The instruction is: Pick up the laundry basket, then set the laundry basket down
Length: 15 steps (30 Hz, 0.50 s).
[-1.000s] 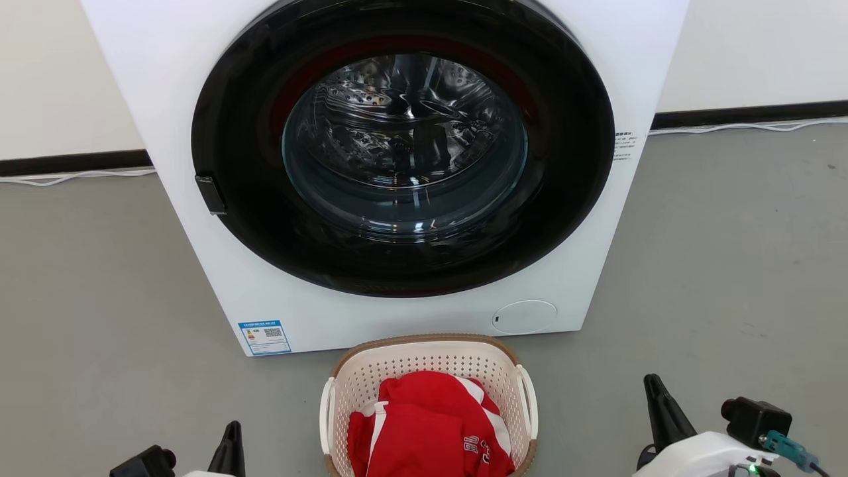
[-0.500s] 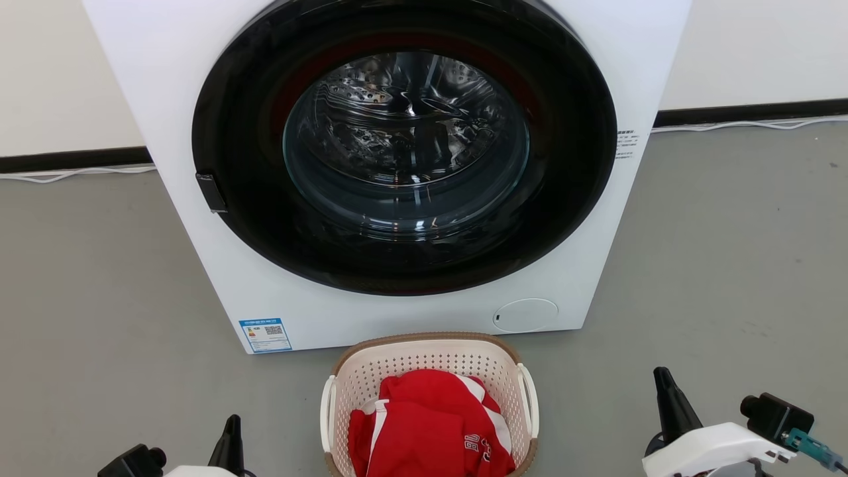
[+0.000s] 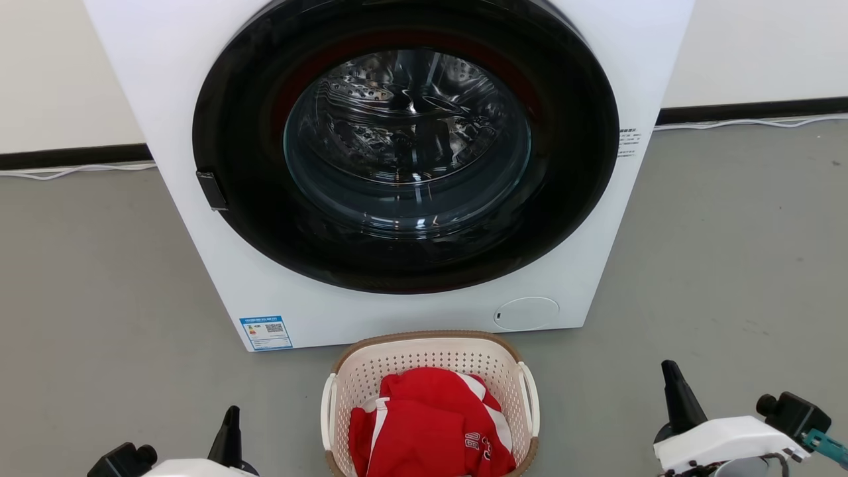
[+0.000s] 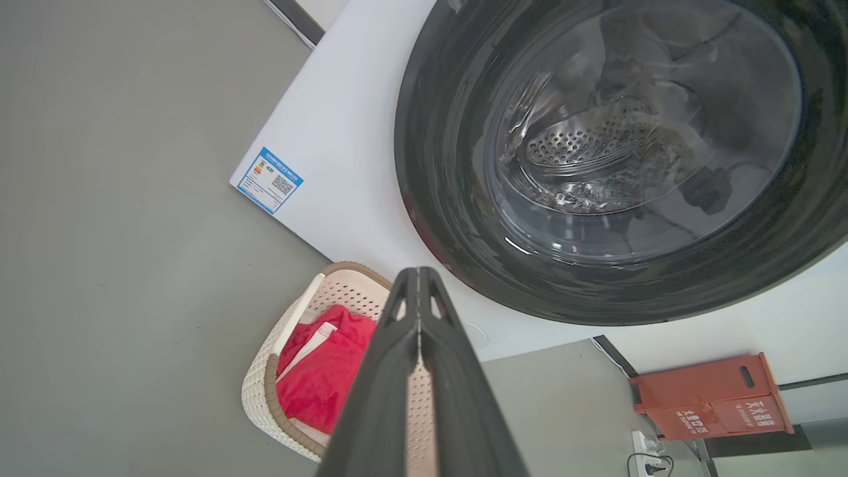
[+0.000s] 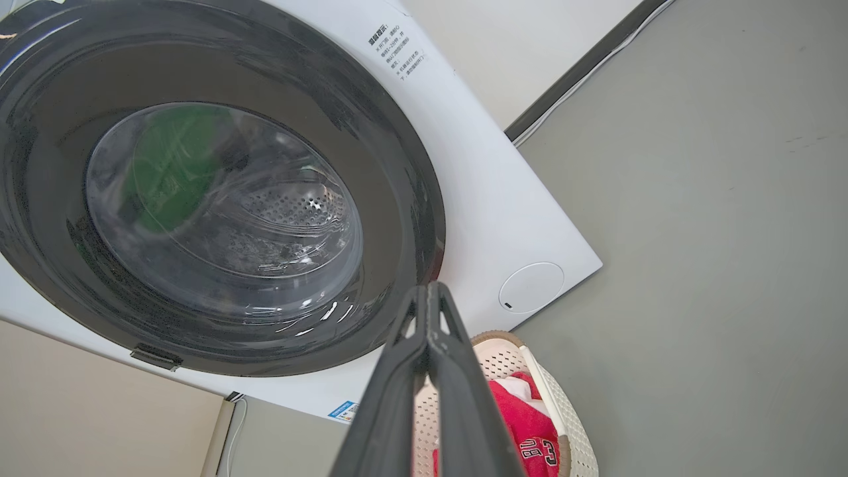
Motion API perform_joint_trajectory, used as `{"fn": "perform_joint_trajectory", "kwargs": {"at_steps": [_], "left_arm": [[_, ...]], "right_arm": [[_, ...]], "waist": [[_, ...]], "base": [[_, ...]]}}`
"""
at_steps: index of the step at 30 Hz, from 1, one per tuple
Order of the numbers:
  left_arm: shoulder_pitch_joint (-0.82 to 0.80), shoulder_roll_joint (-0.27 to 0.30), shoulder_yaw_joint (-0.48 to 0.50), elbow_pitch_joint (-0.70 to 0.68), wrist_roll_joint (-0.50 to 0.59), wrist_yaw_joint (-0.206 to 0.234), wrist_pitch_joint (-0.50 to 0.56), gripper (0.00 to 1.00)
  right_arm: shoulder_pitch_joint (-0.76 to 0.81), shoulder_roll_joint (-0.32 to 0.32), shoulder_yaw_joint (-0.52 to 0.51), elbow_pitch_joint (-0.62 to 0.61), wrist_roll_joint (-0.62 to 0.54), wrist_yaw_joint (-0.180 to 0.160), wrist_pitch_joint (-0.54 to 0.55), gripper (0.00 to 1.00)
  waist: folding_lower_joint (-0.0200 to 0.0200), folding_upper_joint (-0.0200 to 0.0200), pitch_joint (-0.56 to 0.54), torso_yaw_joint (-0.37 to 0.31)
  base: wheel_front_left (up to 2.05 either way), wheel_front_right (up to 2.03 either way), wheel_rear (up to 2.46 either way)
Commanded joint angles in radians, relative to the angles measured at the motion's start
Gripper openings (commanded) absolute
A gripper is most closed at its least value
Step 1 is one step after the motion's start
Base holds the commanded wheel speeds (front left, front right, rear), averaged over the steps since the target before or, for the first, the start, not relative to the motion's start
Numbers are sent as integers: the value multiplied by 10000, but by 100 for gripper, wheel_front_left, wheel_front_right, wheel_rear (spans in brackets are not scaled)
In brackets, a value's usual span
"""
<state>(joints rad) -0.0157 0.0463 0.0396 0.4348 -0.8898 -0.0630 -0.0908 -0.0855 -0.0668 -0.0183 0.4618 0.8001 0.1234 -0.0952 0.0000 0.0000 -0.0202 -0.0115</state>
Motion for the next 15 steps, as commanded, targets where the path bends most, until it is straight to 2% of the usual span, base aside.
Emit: {"fn": "perform_joint_trajectory", "kwargs": {"at_steps": [1,15], "left_arm": [[-550,81,207,-356,-371,-123,78,0],[-623,73,313,-655,-1697,-230,461,0]], "right_arm": [[-299,-45,22,-389,389,35,120,0],[-284,-4,-170,-736,1886,42,503,0]], "waist": [[0,0,6,4],[0,0,51,25]], "base": [[0,0,0],[0,0,0]]}}
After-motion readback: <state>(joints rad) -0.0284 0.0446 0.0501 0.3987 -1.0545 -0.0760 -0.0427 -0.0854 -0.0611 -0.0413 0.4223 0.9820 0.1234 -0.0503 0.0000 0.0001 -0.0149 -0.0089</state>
